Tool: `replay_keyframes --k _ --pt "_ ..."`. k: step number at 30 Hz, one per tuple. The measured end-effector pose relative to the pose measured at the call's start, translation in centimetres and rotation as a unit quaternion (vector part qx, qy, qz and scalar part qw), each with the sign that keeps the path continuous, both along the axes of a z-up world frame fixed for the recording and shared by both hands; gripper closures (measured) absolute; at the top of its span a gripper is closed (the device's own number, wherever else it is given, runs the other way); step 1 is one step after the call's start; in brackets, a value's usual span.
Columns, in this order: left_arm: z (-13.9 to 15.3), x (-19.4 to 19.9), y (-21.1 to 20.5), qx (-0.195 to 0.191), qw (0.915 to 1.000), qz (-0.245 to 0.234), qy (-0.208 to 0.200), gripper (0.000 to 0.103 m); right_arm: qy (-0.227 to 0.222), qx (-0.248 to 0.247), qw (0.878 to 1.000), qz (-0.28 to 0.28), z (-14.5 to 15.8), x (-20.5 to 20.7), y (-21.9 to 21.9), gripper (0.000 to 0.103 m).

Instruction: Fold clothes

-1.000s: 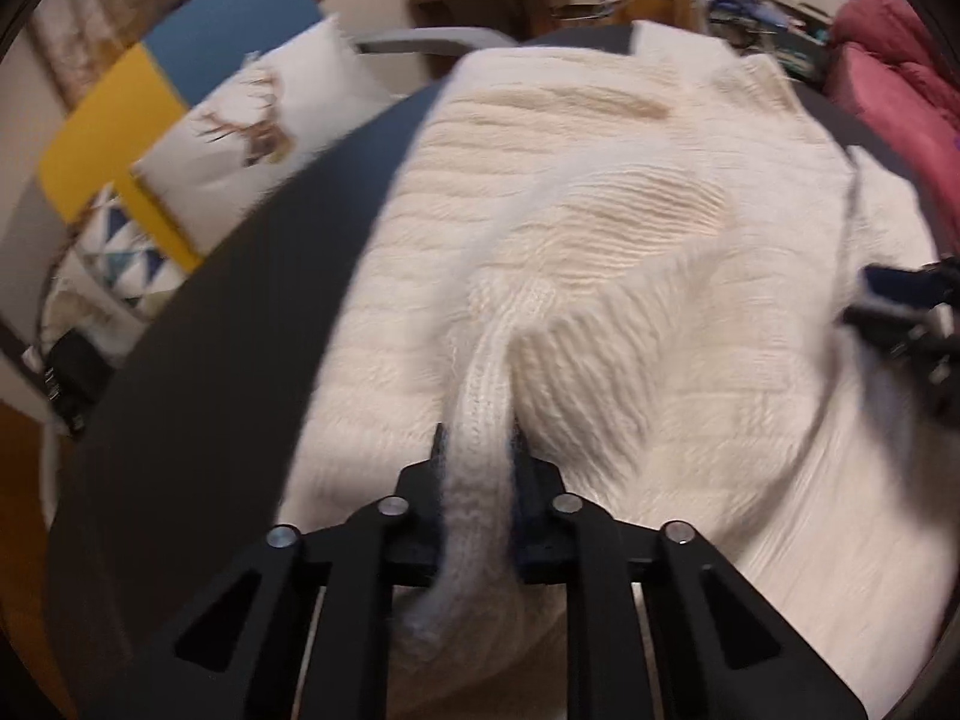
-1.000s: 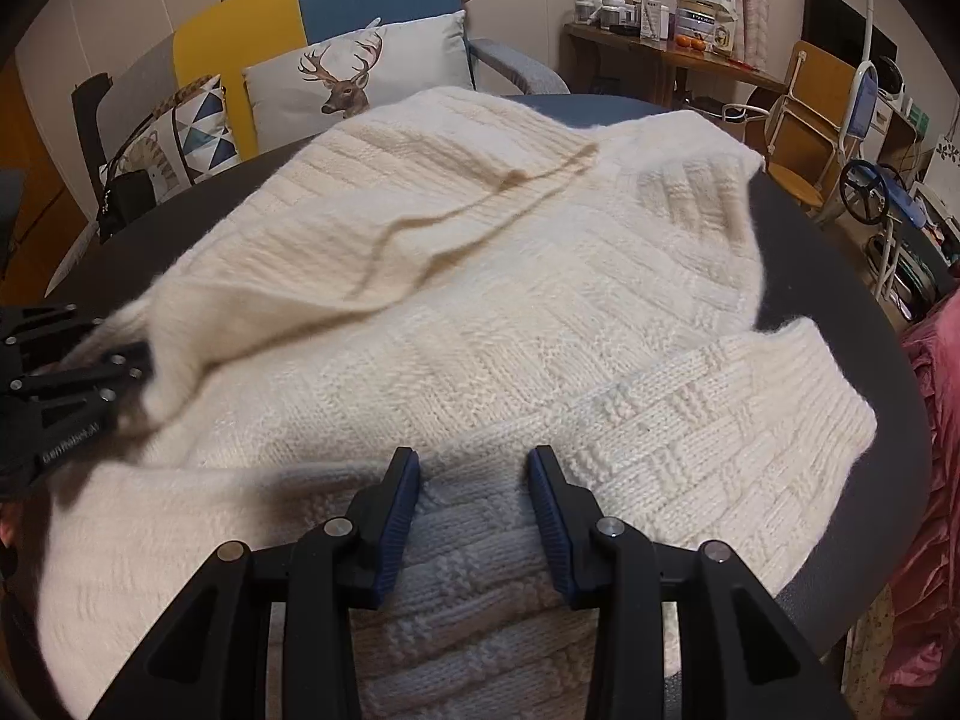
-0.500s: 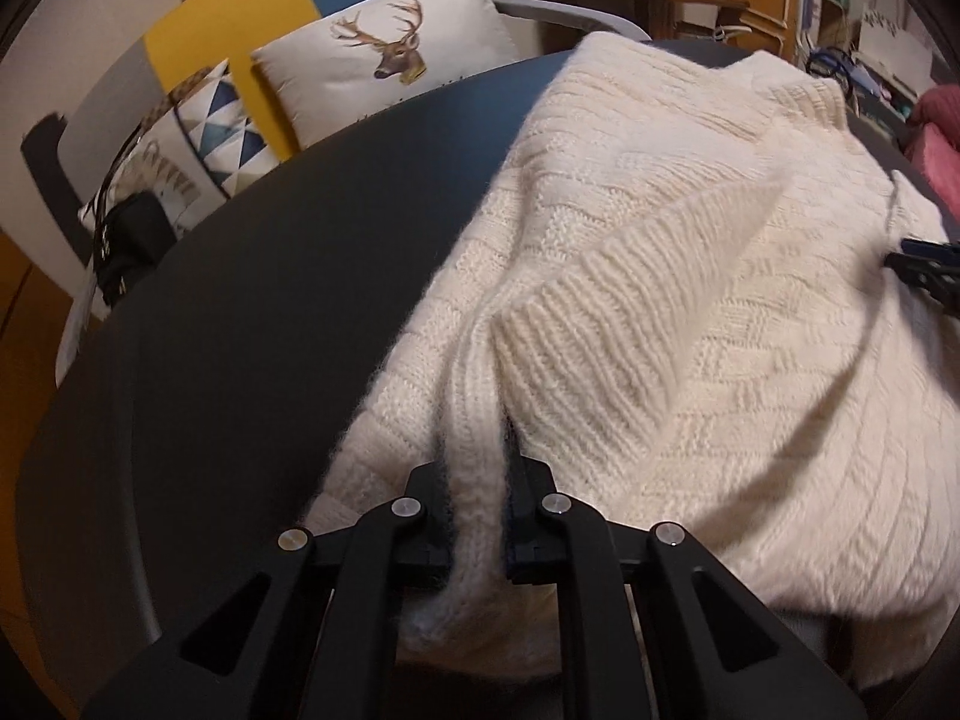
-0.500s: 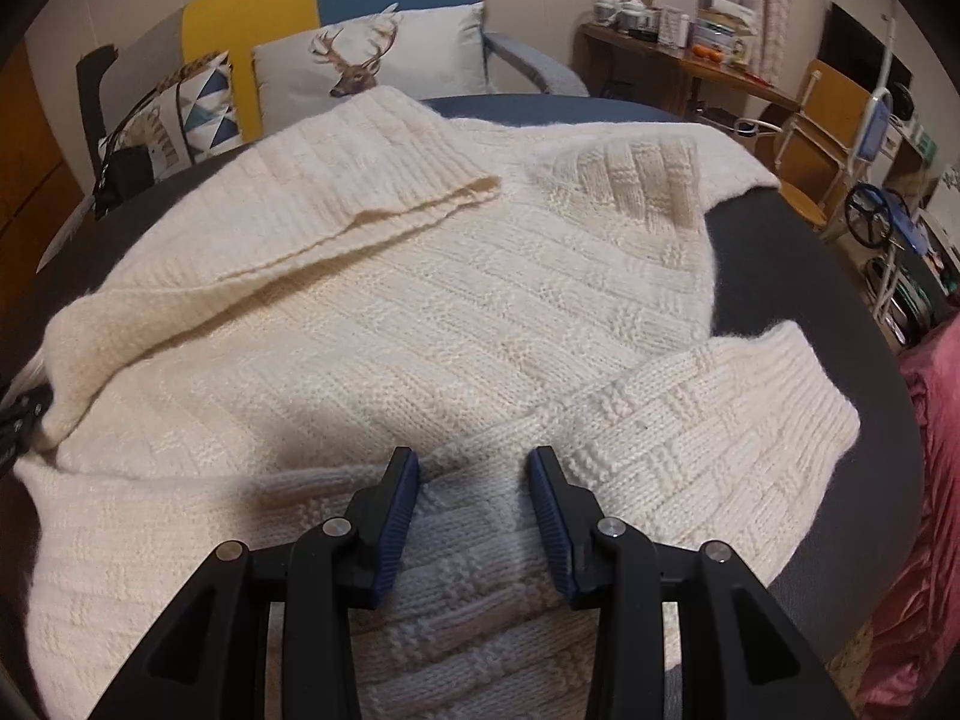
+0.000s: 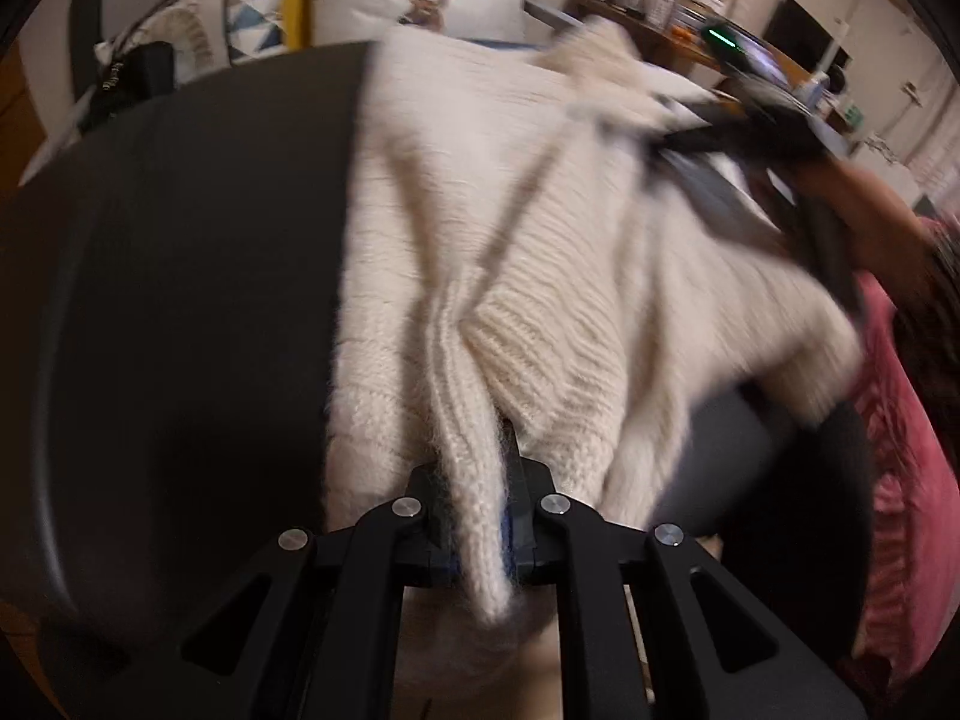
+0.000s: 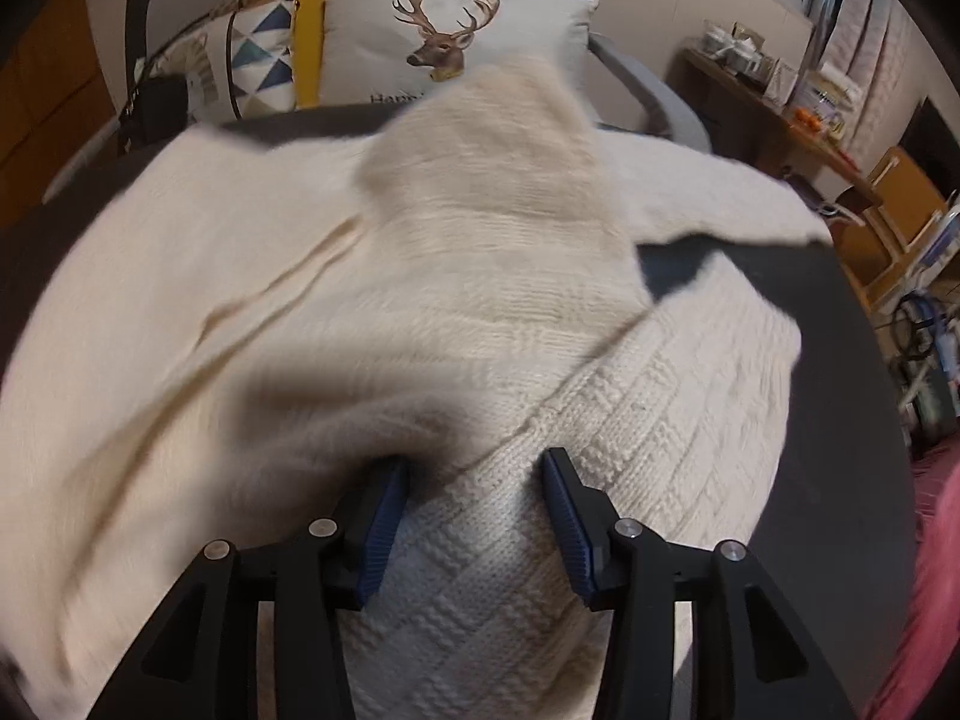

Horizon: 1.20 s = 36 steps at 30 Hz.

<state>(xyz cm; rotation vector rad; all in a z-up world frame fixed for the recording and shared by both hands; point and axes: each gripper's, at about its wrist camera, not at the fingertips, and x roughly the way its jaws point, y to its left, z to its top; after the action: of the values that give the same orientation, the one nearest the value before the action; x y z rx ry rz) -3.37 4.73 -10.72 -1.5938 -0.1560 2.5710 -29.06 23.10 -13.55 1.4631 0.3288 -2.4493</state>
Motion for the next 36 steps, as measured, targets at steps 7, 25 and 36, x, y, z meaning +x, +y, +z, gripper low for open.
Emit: replay_keyframes --k 7,25,36 --pt "0.6 1.7 3.4 0.032 0.9982 -0.049 0.012 0.094 0.018 -0.011 1.000 0.021 1.3 0.5 -3.2 0.055" --pt "3.7 -0.2 -1.8 0.061 0.9933 0.045 0.087 0.089 -0.158 -0.262 0.950 -0.064 0.4 4.2 -6.1 0.054" --pt "1.0 -3.1 -2.2 0.038 0.9972 0.035 0.053 0.089 -0.129 -0.112 0.985 -0.017 1.0 8.3 -5.4 0.054"
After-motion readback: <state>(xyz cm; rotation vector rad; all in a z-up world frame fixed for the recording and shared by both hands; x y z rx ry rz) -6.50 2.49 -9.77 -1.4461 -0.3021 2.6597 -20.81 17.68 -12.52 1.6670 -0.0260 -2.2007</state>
